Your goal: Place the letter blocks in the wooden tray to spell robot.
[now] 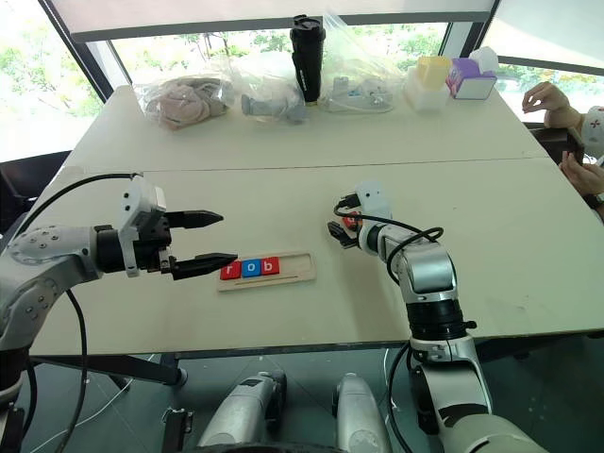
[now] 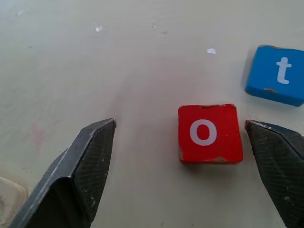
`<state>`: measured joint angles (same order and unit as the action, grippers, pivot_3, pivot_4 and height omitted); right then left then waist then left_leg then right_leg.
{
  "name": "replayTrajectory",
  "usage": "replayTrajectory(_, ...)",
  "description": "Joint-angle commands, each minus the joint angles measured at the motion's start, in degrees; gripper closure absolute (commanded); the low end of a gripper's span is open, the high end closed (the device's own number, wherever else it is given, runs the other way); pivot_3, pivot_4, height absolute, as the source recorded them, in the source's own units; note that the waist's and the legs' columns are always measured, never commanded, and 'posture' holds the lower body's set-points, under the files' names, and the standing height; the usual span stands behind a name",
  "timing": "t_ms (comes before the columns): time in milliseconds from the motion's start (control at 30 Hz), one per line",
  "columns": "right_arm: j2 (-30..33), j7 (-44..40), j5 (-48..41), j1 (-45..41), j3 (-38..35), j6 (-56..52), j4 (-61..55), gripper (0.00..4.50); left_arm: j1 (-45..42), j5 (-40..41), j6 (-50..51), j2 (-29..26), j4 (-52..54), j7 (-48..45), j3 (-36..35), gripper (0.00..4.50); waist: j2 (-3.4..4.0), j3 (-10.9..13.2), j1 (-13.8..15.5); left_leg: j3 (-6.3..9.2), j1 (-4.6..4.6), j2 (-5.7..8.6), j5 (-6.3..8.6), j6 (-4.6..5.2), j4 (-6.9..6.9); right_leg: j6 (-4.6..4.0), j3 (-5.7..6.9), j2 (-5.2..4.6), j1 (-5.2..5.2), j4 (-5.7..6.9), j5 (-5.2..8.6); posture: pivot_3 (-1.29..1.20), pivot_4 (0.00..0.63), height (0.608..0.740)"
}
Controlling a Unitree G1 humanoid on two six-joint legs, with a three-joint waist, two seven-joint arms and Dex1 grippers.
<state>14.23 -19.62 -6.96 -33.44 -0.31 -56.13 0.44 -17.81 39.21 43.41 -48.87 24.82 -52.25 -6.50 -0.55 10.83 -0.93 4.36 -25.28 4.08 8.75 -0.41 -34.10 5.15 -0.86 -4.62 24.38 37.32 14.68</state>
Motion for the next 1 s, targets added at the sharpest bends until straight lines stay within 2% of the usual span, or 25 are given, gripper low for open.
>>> replayTrajectory(33,0.67,1.32,0.84,0.18,0.70,0.92,-0.95,1.80,-0.04,-0.14,-0.80,-0.24,1.15,0.38,-1.07,0.00,0.00,0.00,-0.04,0.00,0.00,0.00,0.00,0.00,0.00,0.00,0.00,0.00,0.00,0.00,0.00,0.00,0.150,0.740)
replayTrajectory(133,0.94,1.89,0.66,0.48,1.16,0.04,-2.68,3.33,0.11,-0.41,-1.06,-0.17,0.99,0.45,-0.89,0.00,0.00,0.00,-0.05,0.00,0.00,0.00,0.00,0.00,0.00,0.00,0.00,0.00,0.00,0.00,0.00,0.00,0.150,0.740)
replayTrajectory(233,1.35,2.92,0.83,0.53,0.88,-1.09,-5.29,3.34,-0.10,-0.59,-1.21,0.22,1.01,0.51,-0.38,0.00,0.00,0.00,-0.02,0.01,0.00,0.00,0.00,0.00,0.00,0.00,0.00,0.00,0.00,0.00,0.00,0.00,0.150,0.740)
replayTrajectory(367,2.43,4.34,-0.83,2.55,-3.01,-9.39,-15.38,3.34,0.02,-0.44,-1.21,0.12,1.48,-0.20,-0.02,0.00,0.00,0.00,0.24,0.01,-0.02,0.00,0.00,0.00,-0.01,-0.02,0.00,-0.01,0.00,-0.01,0.01,0.00,0.150,0.740)
replayTrajectory(467,-1.42,7.91,-1.52,4.57,-9.68,-22.28,-25.17,3.34,0.49,-1.35,-1.78,-0.36,1.64,-1.08,0.99,0.00,-0.01,-0.01,0.25,0.05,-0.03,0.00,0.00,0.00,0.00,-0.11,-0.01,-0.03,0.01,-0.02,0.07,0.00,0.150,0.740)
replayTrajectory(567,-8.18,11.31,-0.24,6.23,-14.85,-33.67,-34.16,3.34,0.17,-1.98,-2.33,0.07,0.70,-1.48,1.53,0.00,0.00,-0.01,0.13,0.10,-0.03,-0.01,0.01,0.00,0.00,-0.14,0.00,-0.03,0.01,-0.02,0.08,0.00,0.150,0.740)
replayTrajectory(633,-11.55,13.38,0.31,8.05,-15.72,-36.22,-38.08,3.34,-0.19,-2.33,-2.70,0.37,0.04,-1.77,1.94,0.00,0.01,-0.02,0.04,0.12,-0.02,-0.04,0.01,-0.01,0.02,-0.14,0.01,-0.01,0.03,0.00,0.08,0.00,0.150,0.740)
replayTrajectory(800,-17.58,16.33,-1.16,12.11,-12.72,-36.37,-42.31,3.34,-0.92,-3.06,-3.59,0.77,-1.22,-2.54,2.85,0.00,0.02,-0.02,-0.06,0.10,-0.03,-0.03,0.02,-0.02,0.05,-0.16,0.00,-0.04,0.05,-0.02,0.09,0.00,0.150,0.740)
replayTrajectory(867,-18.25,17.12,-1.31,12.39,-12.53,-36.37,-42.50,2.29,-1.34,-3.22,-3.83,0.71,-1.81,-2.88,2.98,0.00,0.02,-0.02,-0.06,0.10,-0.03,-0.03,0.02,-0.02,0.05,-0.16,0.00,-0.05,0.05,-0.03,0.09,0.00,0.150,0.740)
replayTrajectory(933,-18.63,17.64,-1.55,12.39,-12.96,-36.37,-42.34,1.53,-1.78,-3.56,-4.16,0.54,-2.53,-3.37,3.05,0.00,0.02,-0.02,0.08,0.11,-0.03,-0.03,0.02,-0.03,0.05,-0.16,0.00,-0.05,0.05,-0.04,0.09,0.00,0.150,0.740)
replayTrajectory(1000,-13.93,15.68,-2.84,11.82,-12.75,-36.37,-41.51,0.38,-2.06,-3.89,-4.34,0.46,-2.92,-3.71,3.13,0.00,0.02,-0.01,0.09,0.11,-0.03,-0.02,0.02,-0.03,0.05,-0.16,0.02,-0.05,0.04,-0.06,0.09,0.00,0.150,0.740)
